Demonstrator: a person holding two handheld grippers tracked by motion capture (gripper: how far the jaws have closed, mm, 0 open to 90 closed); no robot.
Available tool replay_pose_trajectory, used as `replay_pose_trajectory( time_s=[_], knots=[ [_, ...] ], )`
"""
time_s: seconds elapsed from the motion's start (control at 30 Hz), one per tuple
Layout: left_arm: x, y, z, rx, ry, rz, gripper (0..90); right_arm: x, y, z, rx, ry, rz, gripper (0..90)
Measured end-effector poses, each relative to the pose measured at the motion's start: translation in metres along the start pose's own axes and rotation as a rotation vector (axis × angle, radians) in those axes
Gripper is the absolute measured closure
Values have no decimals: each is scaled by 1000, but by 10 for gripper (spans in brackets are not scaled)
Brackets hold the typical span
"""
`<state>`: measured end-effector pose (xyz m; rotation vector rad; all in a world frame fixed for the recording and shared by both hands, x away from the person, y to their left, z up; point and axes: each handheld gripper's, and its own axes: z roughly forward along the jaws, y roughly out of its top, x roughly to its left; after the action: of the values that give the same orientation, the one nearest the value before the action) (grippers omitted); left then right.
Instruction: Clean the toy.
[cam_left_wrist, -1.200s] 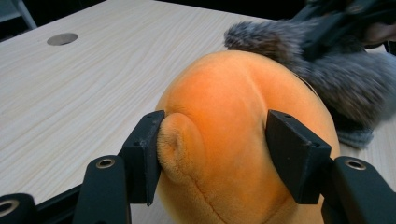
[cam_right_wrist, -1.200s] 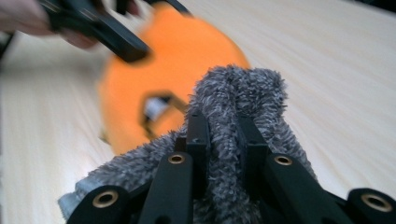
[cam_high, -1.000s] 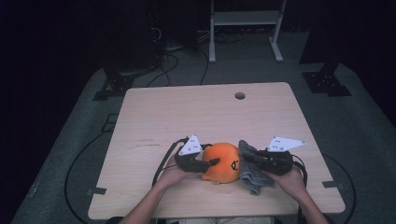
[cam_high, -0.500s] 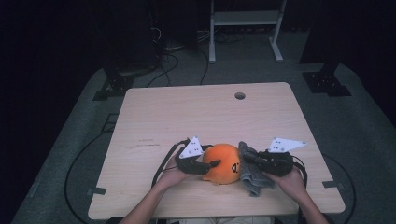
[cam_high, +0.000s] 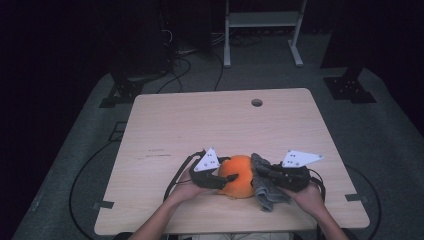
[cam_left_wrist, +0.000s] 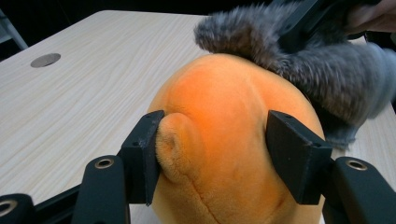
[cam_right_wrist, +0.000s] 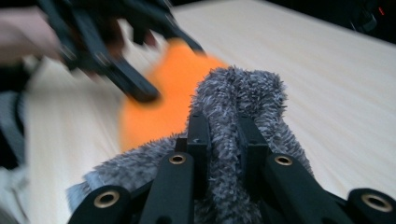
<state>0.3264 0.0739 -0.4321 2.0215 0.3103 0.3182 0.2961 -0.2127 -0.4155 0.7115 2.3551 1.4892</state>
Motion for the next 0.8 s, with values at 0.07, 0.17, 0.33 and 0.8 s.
replay_pose_trajectory(
  time_s=[0.07,0.17,0.33,0.8],
  knots=[
    [-2,1,1,0,1,12,387,7,8,6,-29,26,-24,781],
    [-1,0,0,3,-2,7,385,12,10,17,11,10,-70,782],
    [-1,0,0,-1,-4,6,387,2,1,7,43,-36,-51,783],
    [-3,2,1,2,1,13,380,14,12,17,4,-2,-86,785]
  ],
)
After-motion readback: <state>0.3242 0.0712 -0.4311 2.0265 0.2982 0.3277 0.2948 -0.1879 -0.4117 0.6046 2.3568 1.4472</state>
